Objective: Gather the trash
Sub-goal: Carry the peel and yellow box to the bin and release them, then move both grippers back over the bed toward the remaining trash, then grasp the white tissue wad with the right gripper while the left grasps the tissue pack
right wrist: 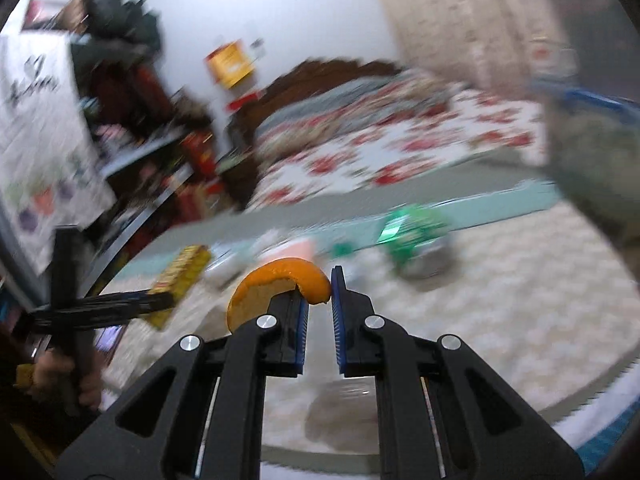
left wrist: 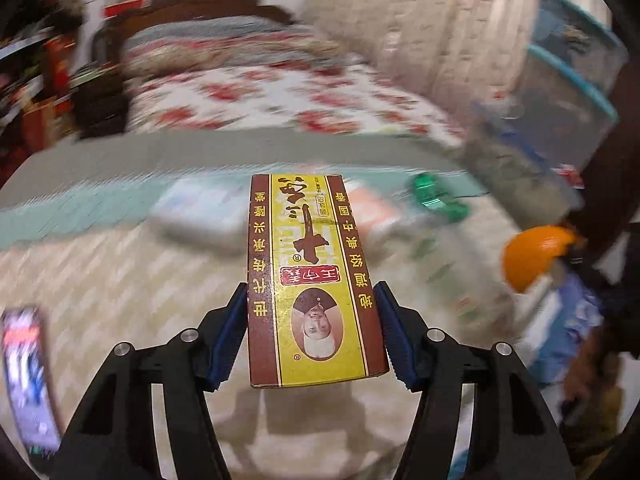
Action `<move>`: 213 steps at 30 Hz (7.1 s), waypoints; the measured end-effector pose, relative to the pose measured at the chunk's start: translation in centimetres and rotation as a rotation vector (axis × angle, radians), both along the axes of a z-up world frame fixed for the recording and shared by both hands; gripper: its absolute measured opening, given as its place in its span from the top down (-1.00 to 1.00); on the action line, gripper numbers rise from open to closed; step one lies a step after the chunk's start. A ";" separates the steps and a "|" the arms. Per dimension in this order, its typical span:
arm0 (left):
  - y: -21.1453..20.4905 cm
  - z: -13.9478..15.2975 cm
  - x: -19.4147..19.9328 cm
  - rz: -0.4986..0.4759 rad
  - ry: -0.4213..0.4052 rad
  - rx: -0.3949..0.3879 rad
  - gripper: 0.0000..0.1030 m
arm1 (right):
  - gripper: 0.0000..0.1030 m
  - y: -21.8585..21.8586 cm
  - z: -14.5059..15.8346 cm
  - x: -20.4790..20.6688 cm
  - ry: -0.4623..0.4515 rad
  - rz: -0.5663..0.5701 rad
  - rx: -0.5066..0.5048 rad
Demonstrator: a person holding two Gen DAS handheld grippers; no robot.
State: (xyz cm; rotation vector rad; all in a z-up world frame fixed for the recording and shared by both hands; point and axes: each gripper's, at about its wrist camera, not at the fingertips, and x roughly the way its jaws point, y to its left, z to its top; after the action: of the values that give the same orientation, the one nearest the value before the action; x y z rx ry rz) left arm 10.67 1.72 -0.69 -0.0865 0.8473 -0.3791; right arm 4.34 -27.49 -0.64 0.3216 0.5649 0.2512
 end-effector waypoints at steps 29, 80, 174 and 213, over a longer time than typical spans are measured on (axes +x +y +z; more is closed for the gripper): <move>-55.6 -5.1 7.2 -0.887 0.313 0.128 -0.23 | 0.68 -35.7 -8.5 -4.4 0.230 -0.732 0.065; -8.5 -4.0 1.1 0.040 -0.039 0.262 -0.84 | -0.94 3.4 -1.5 -5.1 0.099 -0.283 -0.072; 6.9 -1.2 10.3 0.226 0.084 0.197 -0.83 | -0.18 16.3 -2.3 12.3 0.354 0.283 -0.148; 13.5 -3.6 0.6 0.332 0.238 -0.059 -0.58 | 0.15 25.3 -4.8 10.5 0.328 0.551 -0.208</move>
State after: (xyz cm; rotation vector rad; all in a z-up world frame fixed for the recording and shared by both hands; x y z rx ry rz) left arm 11.29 15.19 -4.32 -0.3282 1.0372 -0.0810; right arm 14.84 -2.21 -5.46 -0.0046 0.9943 0.6731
